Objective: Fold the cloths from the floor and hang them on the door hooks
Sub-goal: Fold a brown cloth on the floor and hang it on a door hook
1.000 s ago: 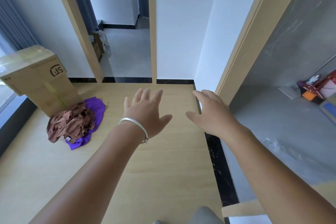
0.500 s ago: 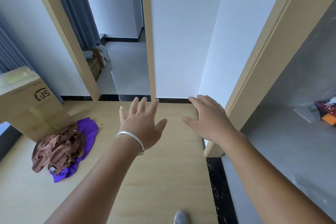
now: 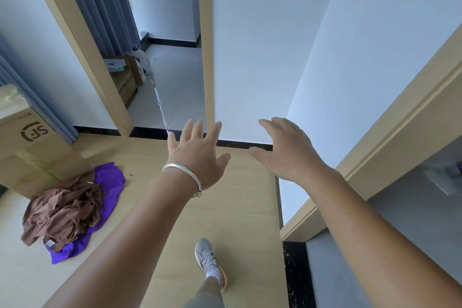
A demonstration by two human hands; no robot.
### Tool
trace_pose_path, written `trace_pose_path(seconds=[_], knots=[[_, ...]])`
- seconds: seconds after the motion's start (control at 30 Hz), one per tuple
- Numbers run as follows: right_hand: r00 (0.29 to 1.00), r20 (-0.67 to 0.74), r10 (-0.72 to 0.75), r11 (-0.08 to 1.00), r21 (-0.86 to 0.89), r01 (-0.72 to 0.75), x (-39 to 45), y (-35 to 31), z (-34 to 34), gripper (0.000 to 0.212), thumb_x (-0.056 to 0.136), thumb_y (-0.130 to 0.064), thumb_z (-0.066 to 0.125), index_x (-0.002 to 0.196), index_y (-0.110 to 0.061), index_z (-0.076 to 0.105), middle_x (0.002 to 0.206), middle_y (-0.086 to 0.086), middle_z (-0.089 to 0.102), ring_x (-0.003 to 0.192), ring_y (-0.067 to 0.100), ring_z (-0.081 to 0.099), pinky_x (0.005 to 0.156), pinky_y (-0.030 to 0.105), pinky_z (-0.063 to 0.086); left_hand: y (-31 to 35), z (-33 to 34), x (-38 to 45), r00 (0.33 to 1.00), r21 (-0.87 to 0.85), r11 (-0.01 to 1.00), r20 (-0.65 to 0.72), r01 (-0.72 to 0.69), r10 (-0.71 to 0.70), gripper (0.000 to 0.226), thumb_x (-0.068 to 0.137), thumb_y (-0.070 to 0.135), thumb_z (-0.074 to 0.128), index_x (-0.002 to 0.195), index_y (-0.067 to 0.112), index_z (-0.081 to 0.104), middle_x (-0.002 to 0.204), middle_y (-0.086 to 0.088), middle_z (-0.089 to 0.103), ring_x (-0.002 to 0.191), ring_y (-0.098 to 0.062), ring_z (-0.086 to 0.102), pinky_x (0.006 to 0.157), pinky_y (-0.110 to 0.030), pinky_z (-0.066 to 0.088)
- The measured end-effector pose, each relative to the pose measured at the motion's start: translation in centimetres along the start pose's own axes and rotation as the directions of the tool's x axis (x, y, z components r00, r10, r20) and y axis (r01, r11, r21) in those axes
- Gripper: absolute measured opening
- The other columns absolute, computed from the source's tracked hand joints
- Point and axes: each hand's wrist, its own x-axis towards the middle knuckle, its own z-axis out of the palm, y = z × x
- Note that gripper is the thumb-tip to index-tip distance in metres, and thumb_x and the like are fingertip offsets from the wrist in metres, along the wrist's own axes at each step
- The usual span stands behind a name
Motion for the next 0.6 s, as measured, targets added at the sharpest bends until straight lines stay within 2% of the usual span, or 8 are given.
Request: trace_pose_path(seconds=[0.33, 0.6], knots=[[0.998, 0.043, -0.043, 0.996, -0.079, 0.047, 21.2, -3.4, -0.1, 0.070, 0.090, -0.052, 0.051, 0.149, -0.024, 0.027, 0.156, 0.000, 0.026, 0.146, 0.017, 0.014, 0.117, 0.043, 0.019, -8.2, -2.1, 19.0, 0.997, -0.083, 0.995, -0.039, 0.057, -0.060, 0.070, 0.095, 0.056, 0.037, 0.151, 0.035, 0.001, 0.162, -0.003, 0.001, 0.148, -0.022, -0.008, 0.116, -0.055, 0.000], [0.973, 0.125, -0.194, 0.980, -0.006, 0.197, 32.5, -10.3, 3.7, 0.068, 0.090, -0.051, 0.052, 0.148, -0.025, 0.028, 0.155, 0.000, 0.026, 0.145, 0.016, 0.014, 0.117, 0.041, 0.018, -17.3, -3.2, 25.3, 0.972, -0.126, 0.966, -0.035, 0.225, -0.231, 0.073, 0.091, 0.062, 0.036, 0.151, 0.036, 0.002, 0.161, -0.001, 0.002, 0.148, -0.020, -0.009, 0.118, -0.054, 0.000]])
